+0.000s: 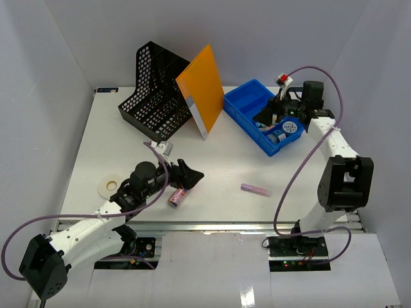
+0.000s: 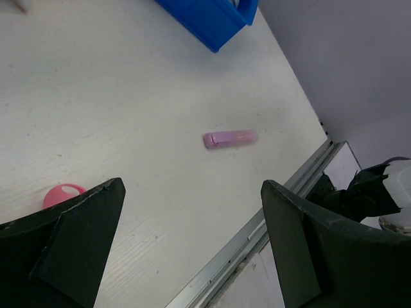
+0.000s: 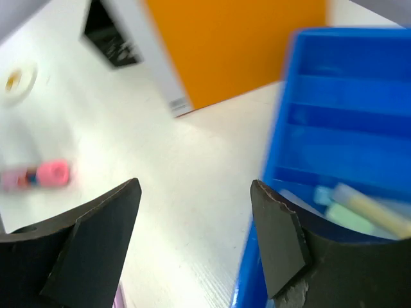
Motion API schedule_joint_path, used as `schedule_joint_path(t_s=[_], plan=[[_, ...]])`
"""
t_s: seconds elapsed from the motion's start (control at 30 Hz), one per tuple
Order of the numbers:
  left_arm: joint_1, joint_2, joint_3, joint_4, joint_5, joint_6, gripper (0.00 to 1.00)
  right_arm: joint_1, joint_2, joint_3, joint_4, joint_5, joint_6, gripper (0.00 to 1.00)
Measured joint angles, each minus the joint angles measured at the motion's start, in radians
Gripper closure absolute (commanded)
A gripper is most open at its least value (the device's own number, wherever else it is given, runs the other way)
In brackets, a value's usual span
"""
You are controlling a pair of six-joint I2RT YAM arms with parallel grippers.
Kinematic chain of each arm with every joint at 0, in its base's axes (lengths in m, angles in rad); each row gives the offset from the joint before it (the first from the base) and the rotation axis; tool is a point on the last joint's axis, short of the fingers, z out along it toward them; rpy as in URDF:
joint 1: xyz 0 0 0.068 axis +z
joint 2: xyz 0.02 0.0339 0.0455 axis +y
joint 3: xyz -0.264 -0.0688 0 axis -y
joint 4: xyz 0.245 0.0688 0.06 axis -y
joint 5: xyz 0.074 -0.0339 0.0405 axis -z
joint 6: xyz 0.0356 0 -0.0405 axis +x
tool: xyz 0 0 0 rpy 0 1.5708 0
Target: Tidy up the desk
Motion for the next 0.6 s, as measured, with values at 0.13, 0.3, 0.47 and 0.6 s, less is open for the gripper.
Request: schedule_joint_path(t_s=[0.13, 0.3, 0.47, 0.6], plan=[[0.000, -0.021, -0.040, -0.039, -0.014, -0.009, 0.02, 0.102, -0.101, -0.010, -0.315, -0.017, -0.415, 0.18], [0.000, -0.073, -0.084, -0.080, -0.036, -0.041, 0.02, 0.332, -0.287, -0.281, -0.471, 0.208, -0.675, 0.10], [0.000, -0.153, -0.106, -0.109, -0.049, -0.069, 0.02, 0.449, -0.367, -0.464, -0.532, 0.413, -0.745, 0.07], [0.000, -0.187, -0.109, -0.128, -0.051, -0.086, 0.02, 0.463, -0.373, -0.516, -0.518, 0.534, -0.761, 0.07]])
